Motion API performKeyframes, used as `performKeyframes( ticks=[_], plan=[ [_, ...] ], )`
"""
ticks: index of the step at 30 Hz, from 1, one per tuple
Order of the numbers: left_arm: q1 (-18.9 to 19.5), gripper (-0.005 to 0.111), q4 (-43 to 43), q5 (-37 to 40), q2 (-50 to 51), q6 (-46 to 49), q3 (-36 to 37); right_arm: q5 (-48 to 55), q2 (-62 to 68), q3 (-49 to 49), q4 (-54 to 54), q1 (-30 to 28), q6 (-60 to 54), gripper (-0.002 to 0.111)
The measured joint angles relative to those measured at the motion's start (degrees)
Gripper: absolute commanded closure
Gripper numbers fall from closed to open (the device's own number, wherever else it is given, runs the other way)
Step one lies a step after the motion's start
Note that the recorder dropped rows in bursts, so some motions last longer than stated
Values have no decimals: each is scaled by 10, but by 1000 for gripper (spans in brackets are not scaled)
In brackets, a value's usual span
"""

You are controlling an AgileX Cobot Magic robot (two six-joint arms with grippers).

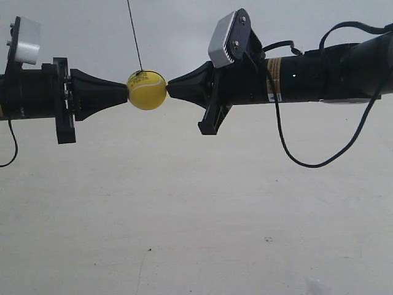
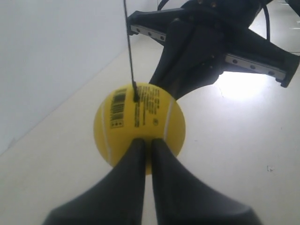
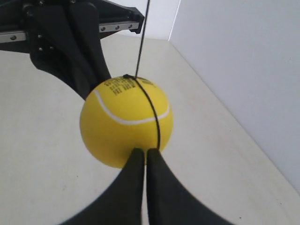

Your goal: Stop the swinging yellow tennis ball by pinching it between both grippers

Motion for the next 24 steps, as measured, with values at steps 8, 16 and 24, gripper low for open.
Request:
performKeyframes(
  ticks=[8, 16, 24],
  plan=[
    [0, 102, 0, 18, 0, 0, 0, -6, 0, 0, 0, -23, -2, 108],
    [0, 102, 0, 21, 0, 1, 0, -30, 0, 0, 4, -23, -8, 108],
    [0, 102, 0, 21, 0, 3, 0, -39, 5, 0, 5, -23, 0, 108]
  ],
)
